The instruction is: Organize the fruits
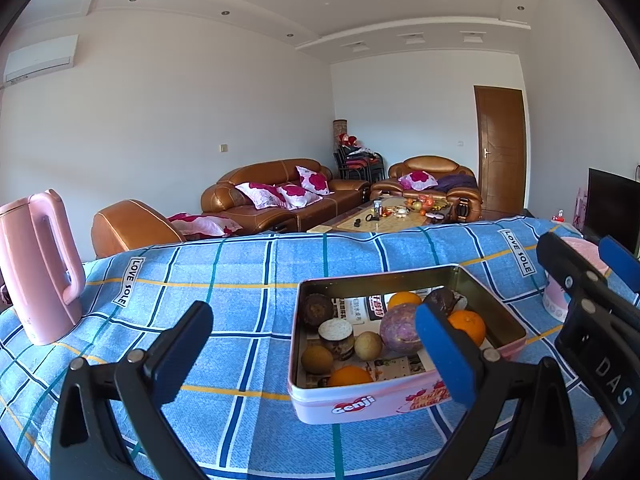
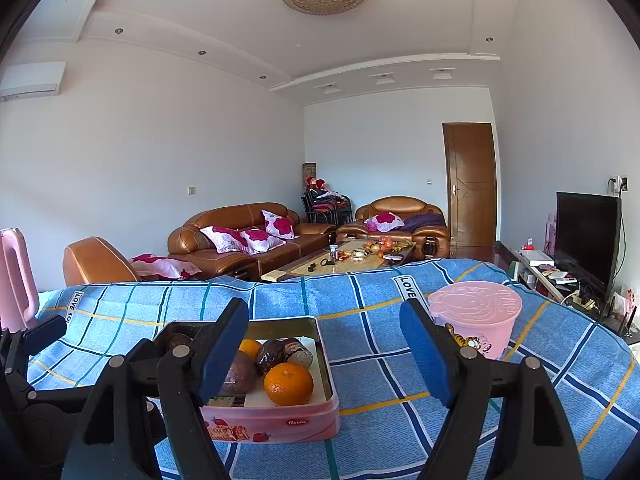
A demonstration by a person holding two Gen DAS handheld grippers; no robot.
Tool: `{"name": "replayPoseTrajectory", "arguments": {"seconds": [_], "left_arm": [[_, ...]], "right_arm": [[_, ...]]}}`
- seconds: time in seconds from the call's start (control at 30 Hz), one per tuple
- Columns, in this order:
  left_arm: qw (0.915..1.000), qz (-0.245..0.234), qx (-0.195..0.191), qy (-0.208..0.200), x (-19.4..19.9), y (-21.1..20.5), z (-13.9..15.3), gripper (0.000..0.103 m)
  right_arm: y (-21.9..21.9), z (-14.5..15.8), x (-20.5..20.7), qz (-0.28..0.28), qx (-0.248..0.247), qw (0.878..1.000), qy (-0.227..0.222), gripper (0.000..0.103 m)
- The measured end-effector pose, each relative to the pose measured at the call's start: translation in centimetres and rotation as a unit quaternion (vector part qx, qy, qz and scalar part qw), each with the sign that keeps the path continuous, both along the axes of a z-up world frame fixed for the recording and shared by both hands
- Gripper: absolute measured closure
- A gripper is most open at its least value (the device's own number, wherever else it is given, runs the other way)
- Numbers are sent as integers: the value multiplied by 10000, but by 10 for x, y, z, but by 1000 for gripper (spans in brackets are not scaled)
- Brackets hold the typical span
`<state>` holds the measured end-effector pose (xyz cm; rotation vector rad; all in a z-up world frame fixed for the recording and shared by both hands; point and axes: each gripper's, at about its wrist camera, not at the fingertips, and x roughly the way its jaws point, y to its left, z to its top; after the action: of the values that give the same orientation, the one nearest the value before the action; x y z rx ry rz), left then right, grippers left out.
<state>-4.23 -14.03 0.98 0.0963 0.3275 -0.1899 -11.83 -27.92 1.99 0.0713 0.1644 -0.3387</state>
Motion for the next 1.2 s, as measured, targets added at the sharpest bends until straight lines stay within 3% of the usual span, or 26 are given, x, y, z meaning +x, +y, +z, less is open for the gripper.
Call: {"name": "replayPoseTrajectory", "arguments": {"seconds": [1.2], "left_arm": [[9998,141,-16,133,4,2,-2,0]], "right_arm": [[0,0,-3,-44,5,10000,34,23]]}}
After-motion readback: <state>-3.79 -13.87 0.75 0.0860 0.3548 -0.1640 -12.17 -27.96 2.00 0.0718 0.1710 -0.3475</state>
